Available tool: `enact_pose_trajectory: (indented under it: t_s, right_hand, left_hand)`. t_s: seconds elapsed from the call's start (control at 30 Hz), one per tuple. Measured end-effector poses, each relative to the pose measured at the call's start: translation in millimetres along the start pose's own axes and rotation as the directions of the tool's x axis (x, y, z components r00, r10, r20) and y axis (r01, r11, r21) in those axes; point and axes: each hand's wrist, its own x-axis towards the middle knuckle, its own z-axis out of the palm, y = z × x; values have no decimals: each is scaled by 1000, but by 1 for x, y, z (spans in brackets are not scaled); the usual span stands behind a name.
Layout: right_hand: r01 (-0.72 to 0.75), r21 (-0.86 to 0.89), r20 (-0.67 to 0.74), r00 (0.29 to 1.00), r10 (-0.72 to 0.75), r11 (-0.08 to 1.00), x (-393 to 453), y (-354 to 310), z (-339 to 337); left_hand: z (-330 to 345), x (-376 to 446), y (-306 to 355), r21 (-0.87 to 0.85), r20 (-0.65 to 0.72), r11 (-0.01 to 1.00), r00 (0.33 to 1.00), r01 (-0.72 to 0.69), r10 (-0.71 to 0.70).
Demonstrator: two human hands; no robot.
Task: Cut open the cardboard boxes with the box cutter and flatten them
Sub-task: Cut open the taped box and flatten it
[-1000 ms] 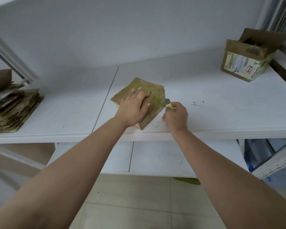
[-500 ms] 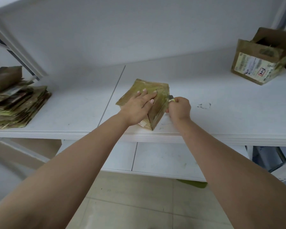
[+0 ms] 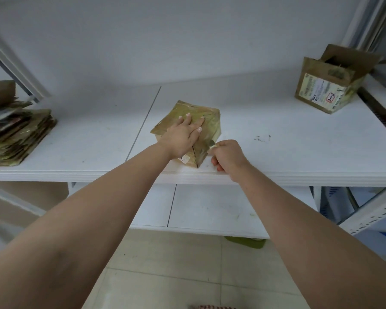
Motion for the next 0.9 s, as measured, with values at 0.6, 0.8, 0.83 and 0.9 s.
enact_pose_trajectory:
  t_s: [0.6,0.8,0.83,0.9]
  right_hand:
    - [116,-206,52,993,-108,971,-34,10,-30]
    - [145,-497,-187,945,-269,855,-16,25,-42]
    - [175,-510,-174,938,-300,842,-13,25,-39]
    - [239,-534,-122,928,-353,811,-8,24,-30]
  left_hand:
    - [-19,-12,-3,-11,70,999,997,-40,41]
    - [-25,-22,-56,-63,31,994,995,-94,96]
    - [-23,-26,-59,-89,19,991,995,-98,100]
    - [-18,-29,-59,-116,-9,989,996,-94,94]
